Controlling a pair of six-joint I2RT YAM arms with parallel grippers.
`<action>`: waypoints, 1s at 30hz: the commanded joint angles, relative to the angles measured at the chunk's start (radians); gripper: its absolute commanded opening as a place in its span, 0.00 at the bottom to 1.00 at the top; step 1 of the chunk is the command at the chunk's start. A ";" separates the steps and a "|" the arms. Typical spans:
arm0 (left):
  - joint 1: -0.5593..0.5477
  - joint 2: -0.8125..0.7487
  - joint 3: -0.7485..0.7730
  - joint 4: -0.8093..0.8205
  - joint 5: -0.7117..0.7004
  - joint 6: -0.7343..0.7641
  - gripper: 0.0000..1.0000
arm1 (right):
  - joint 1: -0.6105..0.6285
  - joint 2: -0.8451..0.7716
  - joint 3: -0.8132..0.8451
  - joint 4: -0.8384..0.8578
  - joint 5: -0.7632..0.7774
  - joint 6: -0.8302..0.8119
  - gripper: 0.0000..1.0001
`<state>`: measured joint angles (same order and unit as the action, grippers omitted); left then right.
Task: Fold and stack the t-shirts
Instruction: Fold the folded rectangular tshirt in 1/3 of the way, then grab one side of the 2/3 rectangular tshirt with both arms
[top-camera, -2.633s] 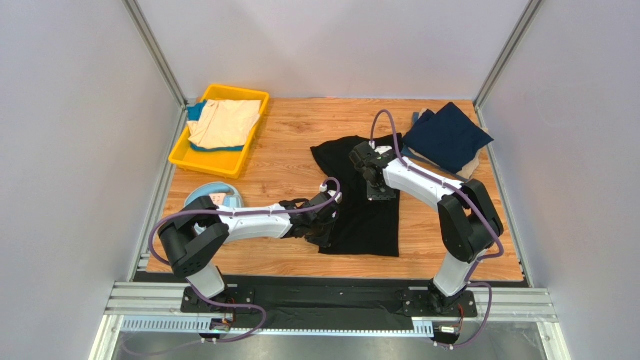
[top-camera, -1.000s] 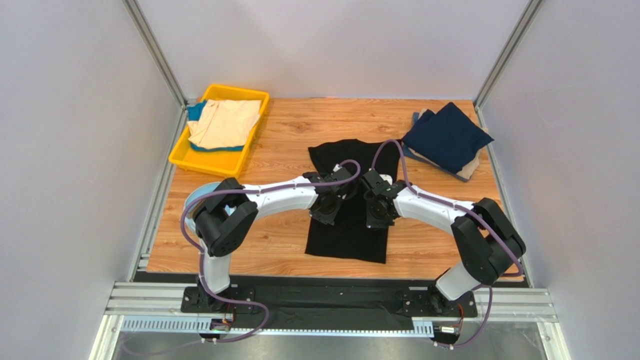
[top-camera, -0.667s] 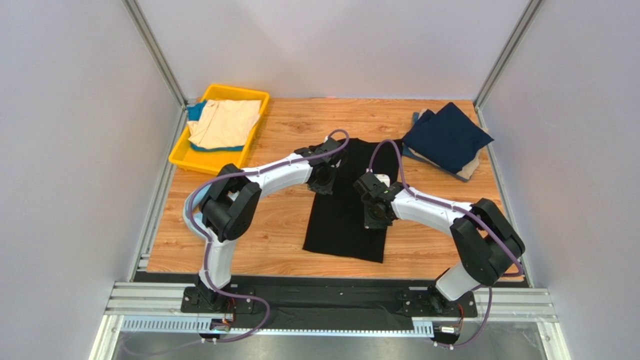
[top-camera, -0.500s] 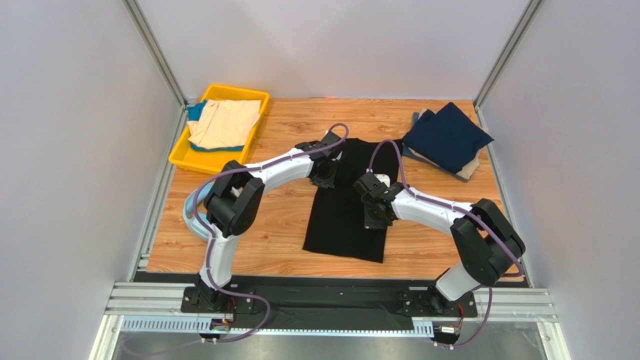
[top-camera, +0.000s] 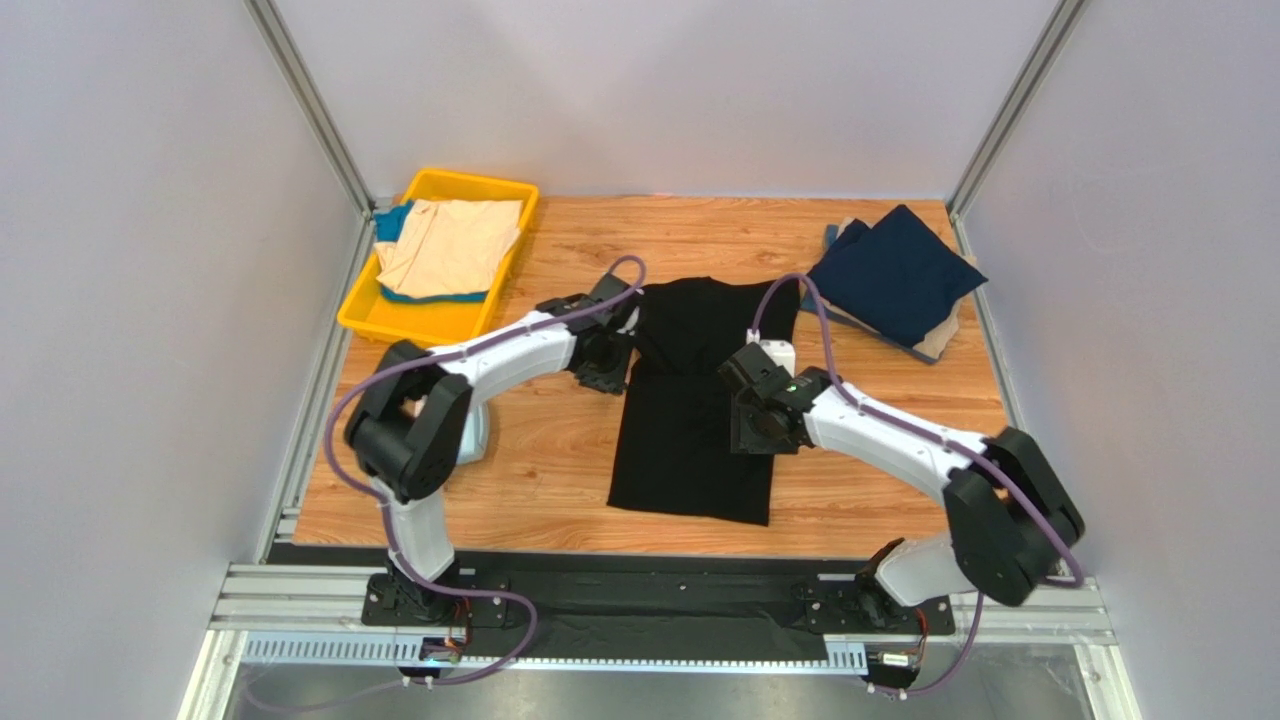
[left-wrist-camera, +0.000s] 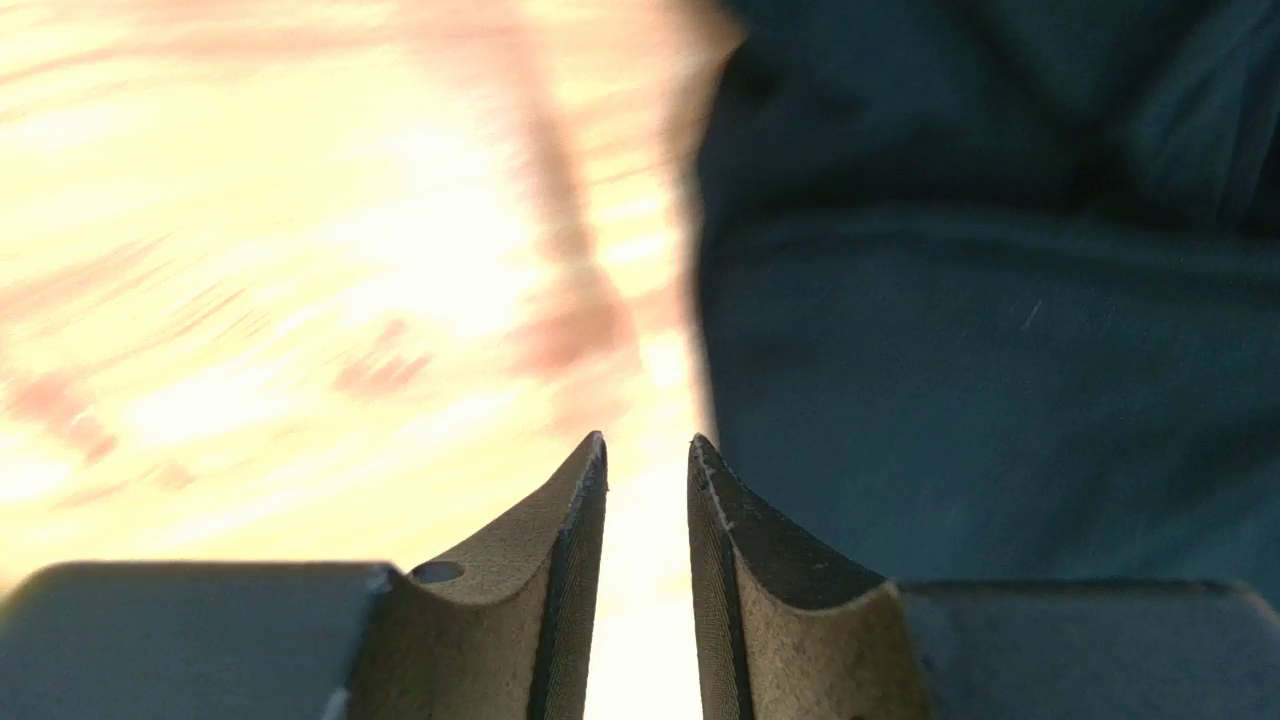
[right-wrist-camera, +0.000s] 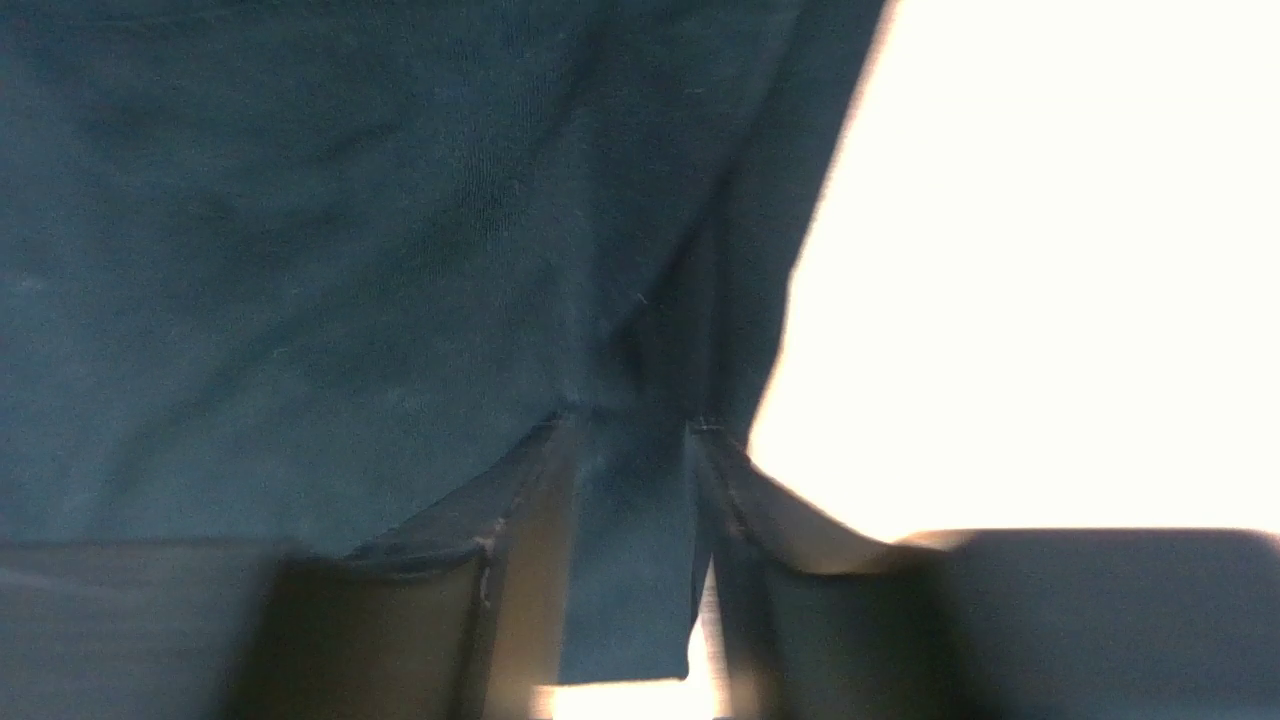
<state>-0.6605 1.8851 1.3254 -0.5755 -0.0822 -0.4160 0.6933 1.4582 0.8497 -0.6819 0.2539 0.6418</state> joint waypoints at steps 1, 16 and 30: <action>0.058 -0.182 -0.121 0.029 0.076 0.011 0.34 | -0.003 -0.134 -0.007 -0.059 0.087 0.007 0.54; 0.058 -0.316 -0.523 0.305 0.397 -0.204 0.45 | -0.006 -0.231 -0.188 -0.050 -0.001 0.122 0.81; 0.058 -0.388 -0.654 0.321 0.418 -0.225 0.45 | -0.008 -0.206 -0.359 0.140 -0.208 0.151 0.76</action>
<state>-0.6006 1.5330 0.7158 -0.2306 0.3477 -0.6369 0.6880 1.2140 0.5751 -0.6666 0.1638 0.7536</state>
